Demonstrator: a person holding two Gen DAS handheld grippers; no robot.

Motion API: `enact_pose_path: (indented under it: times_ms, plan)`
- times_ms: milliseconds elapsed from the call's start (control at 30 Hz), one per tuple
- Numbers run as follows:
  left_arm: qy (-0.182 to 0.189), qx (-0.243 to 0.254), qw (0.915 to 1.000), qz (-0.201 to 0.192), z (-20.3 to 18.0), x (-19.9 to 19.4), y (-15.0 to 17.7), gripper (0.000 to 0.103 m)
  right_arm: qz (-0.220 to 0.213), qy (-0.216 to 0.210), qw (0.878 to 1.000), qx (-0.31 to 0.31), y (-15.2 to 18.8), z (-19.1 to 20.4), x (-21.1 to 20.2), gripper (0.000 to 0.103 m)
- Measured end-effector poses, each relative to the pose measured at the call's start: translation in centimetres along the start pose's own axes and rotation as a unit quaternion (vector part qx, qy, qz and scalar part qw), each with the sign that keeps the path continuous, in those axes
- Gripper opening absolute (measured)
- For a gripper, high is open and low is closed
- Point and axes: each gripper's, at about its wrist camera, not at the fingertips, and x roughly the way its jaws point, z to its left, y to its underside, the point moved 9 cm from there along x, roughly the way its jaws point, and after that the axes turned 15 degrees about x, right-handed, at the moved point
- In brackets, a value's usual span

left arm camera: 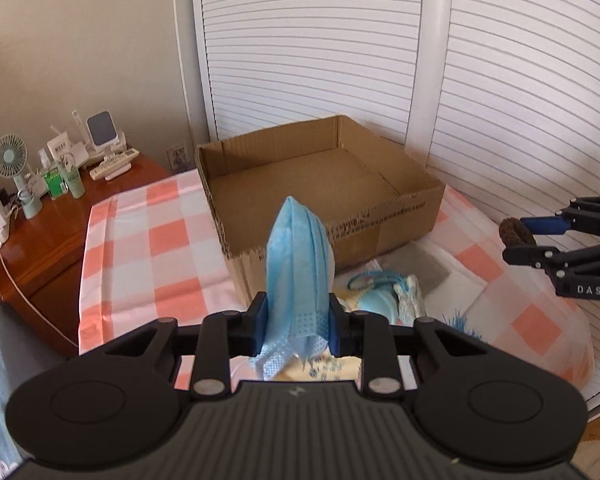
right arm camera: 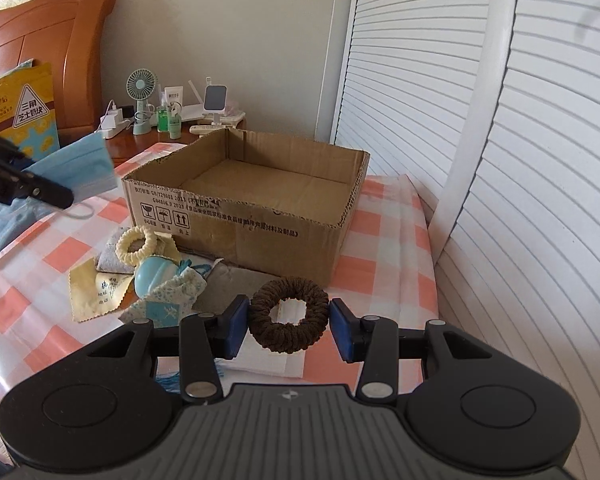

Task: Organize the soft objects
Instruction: 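Carry the mask and brown hair tie into the box and open both grippers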

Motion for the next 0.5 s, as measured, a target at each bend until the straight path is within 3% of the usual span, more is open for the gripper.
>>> enact_pose_path:
  times_ms: [300, 500]
  plan:
    - [-0.029, 0.035, 0.9988, -0.019, 3.9, 4.8, -8.6, 0.027, -0.014, -0.010, 1.000, 0.001, -1.8, 0.8, 0.5, 0.049]
    - [-0.037, 0.029, 0.9989, 0.000, 6.1, 10.2, -12.2, 0.027, -0.015, -0.009, 1.000, 0.013, -2.4, 0.7, 1.1, 0.049]
